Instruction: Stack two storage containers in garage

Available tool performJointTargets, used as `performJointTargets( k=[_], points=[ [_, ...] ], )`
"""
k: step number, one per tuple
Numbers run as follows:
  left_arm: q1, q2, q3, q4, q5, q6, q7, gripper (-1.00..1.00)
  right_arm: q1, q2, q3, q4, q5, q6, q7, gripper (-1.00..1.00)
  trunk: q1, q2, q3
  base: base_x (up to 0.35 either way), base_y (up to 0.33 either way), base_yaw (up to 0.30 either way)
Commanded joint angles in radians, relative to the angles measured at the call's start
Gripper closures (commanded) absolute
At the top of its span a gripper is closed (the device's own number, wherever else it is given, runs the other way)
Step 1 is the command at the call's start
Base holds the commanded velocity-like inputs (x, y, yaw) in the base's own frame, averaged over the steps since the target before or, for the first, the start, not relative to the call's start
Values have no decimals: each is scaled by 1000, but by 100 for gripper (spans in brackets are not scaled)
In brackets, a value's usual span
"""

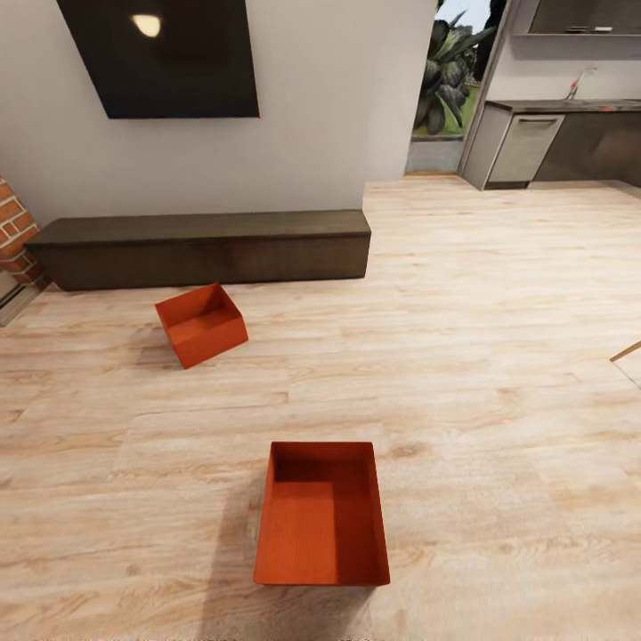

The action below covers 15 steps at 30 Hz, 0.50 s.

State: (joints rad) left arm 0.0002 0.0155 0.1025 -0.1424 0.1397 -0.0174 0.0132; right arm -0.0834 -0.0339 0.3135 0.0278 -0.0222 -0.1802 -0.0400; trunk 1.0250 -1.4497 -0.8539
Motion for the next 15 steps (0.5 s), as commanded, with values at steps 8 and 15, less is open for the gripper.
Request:
performJointTargets(
  k=[8, 15],
  points=[
    [0, 0, 2, 0, 8, -1, 1, -100, -1, 1, 7, 3, 0, -7, -3, -100, 0, 0, -6, 0, 0, 0],
    [0, 0, 2, 0, 8, -2, 1, -100, -1, 2, 8, 3, 1, -10, -3, -100, 0, 0, -6, 0, 0, 0]
  ],
)
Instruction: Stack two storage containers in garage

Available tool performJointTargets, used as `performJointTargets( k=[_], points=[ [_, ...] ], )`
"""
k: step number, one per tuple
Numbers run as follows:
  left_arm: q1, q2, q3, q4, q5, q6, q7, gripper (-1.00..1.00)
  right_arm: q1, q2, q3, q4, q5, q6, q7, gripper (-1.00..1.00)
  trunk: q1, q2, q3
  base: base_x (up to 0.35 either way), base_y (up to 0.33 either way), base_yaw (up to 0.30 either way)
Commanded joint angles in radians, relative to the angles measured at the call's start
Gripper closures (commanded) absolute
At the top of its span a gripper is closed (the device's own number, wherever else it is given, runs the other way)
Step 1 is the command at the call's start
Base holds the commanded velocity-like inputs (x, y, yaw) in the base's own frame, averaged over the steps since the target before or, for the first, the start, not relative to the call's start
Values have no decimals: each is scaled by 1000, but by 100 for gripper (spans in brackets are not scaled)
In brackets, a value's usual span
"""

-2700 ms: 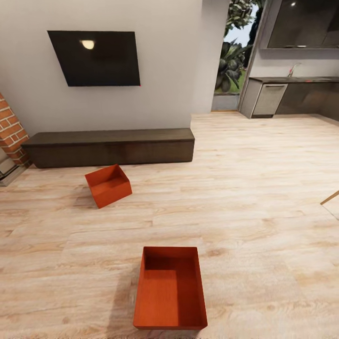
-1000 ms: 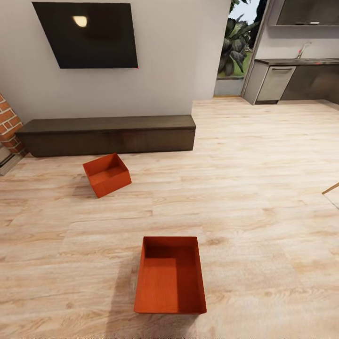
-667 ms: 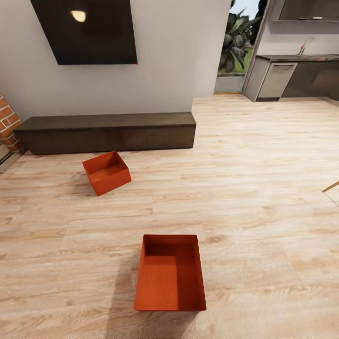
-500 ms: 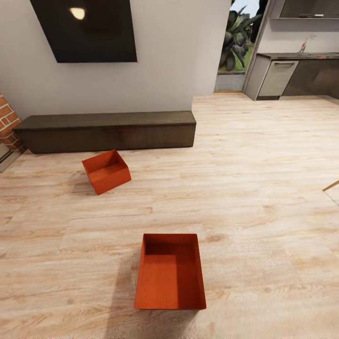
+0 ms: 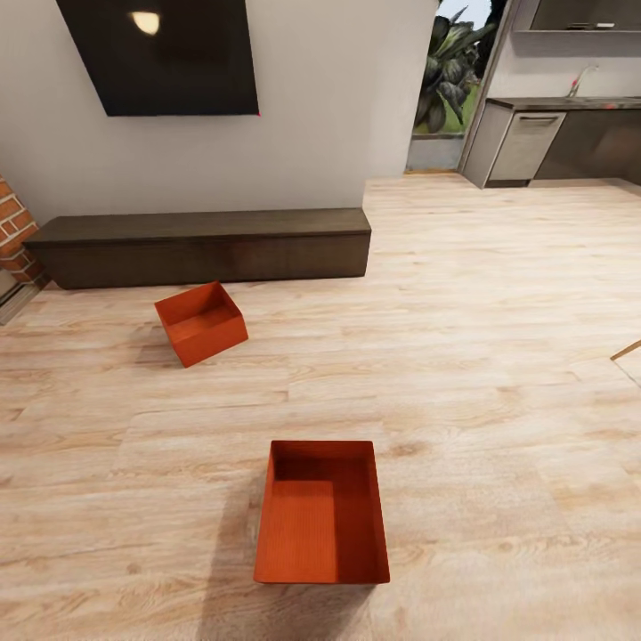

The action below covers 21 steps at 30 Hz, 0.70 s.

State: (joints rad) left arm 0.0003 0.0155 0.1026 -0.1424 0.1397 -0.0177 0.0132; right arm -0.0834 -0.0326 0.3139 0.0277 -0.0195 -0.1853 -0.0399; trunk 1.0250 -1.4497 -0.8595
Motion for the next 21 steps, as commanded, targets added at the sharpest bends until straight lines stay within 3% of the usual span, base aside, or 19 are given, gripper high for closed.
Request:
performJointTargets(
  k=[1, 21],
  points=[
    [0, 0, 2, 0, 8, -2, 1, -100, -1, 0, 7, 3, -2, -5, -3, -100, 0, 0, -1, 0, 0, 0],
    [0, 0, 2, 0, 8, -1, 0, -100, -1, 1, 6, 3, -1, -5, -5, -100, 0, 0, -1, 0, 0, 0]
  ],
)
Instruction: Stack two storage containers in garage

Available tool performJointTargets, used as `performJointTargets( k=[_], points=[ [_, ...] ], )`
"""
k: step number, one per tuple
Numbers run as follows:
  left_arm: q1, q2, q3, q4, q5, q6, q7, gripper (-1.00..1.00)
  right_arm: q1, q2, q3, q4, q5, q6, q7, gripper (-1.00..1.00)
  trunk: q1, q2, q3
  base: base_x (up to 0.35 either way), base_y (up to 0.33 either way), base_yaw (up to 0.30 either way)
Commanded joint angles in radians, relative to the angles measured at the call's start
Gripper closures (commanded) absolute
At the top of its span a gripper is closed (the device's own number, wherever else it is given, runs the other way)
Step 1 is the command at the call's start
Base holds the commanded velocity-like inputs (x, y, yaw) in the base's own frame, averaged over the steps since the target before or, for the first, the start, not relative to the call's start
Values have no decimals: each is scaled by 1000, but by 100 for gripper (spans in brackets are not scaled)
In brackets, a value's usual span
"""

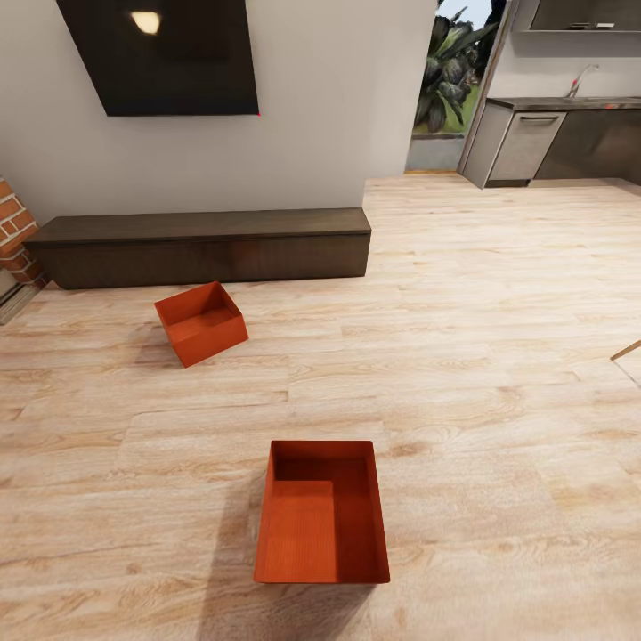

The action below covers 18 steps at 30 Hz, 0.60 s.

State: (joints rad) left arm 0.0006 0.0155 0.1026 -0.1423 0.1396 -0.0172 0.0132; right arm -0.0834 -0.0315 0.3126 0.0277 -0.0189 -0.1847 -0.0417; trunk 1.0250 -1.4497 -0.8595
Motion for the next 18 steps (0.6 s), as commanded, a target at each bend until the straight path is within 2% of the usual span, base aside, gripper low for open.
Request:
performJointTargets(
  k=[1, 14, 16, 18],
  points=[
    [0, 0, 2, 0, 8, -2, 0, -100, -1, 0, 8, 3, -4, -4, -8, -100, 0, 0, 0, 0, 0, 0],
    [0, -9, 5, -2, 12, -3, 0, -100, -2, 10, 2, -9, -3, 5, -9, -100, 0, 0, 0, 0, 0, 0],
    [0, -8, 5, -2, 12, -3, -1, -100, -3, 8, 2, -79, -10, 38, -9, -100, 0, 0, 0, 0, 0, 0],
    [-1, -11, 7, -2, 9, -2, -1, -100, -4, 7, 0, -179, -15, 124, -14, -100, 0, 0, 0, 0, 0, 0]
  ],
)
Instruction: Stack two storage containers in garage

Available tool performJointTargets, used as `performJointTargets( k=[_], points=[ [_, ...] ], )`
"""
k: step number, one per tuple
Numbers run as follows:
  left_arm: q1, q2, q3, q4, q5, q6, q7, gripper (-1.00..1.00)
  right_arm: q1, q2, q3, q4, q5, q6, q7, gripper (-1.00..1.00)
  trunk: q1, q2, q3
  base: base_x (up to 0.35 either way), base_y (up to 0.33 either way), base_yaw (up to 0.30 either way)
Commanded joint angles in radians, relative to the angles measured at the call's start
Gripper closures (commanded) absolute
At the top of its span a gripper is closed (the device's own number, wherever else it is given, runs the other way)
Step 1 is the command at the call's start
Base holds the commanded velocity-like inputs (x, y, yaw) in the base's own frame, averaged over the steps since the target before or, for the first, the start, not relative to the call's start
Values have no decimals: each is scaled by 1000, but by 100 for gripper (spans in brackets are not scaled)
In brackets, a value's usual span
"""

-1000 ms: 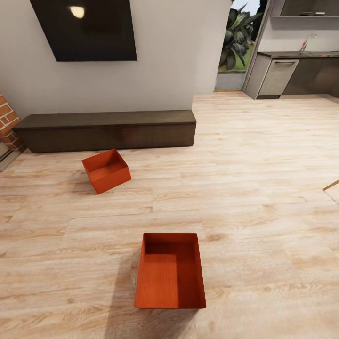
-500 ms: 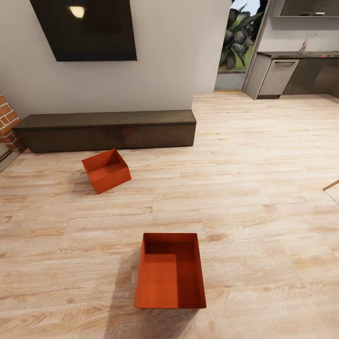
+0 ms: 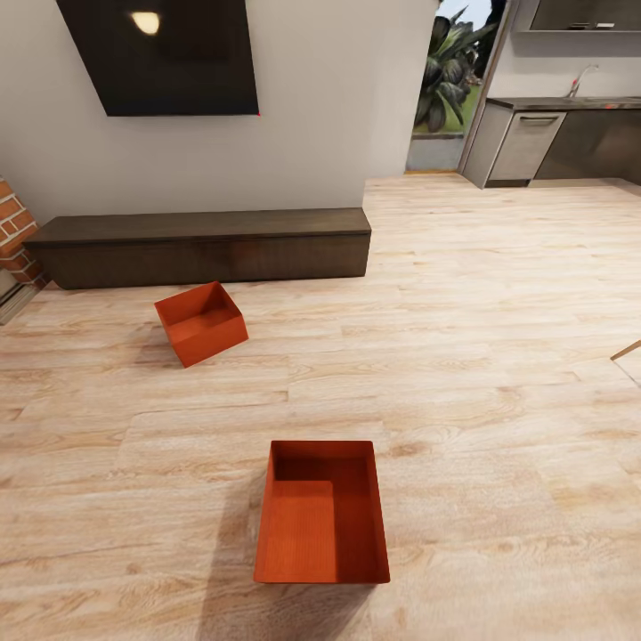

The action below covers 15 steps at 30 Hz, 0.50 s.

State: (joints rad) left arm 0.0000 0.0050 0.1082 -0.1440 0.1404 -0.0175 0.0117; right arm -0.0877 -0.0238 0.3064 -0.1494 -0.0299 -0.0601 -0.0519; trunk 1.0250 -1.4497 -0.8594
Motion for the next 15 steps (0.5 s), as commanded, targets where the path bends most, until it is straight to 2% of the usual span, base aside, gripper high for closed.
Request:
performJointTargets(
  k=[1, 2, 6, 10, 13, 15],
  points=[
    [0, 0, 3, -1, 10, -2, 1, -100, 0, -1, 6, -30, -5, 25, -5, -100, 0, 0, -1, 0, 0, 0],
    [0, 2, 4, -4, 13, -1, 0, -100, 0, -1, 4, -89, -6, 71, -7, -100, 0, 0, -1, 0, 0, 0],
    [0, 20, 10, -59, 24, 4, 0, -100, 0, -2, 2, -248, -7, 146, -9, -100, 0, 0, -1, 0, 0, 0],
    [0, 28, 12, -161, 32, 17, 3, -100, 7, 1, 1, -318, -9, 171, -9, -100, 0, 0, -1, 0, 0, 0],
    [0, 30, 13, -236, 32, 37, 4, -100, 3, 3, 1, -332, -13, 179, -8, -100, 0, 0, -1, 0, 0, 0],
    [0, 29, 13, -312, 29, 64, 7, -100, -26, 4, 1, -338, -13, 186, -8, -100, 0, 0, -1, 0, 0, 0]
  ],
)
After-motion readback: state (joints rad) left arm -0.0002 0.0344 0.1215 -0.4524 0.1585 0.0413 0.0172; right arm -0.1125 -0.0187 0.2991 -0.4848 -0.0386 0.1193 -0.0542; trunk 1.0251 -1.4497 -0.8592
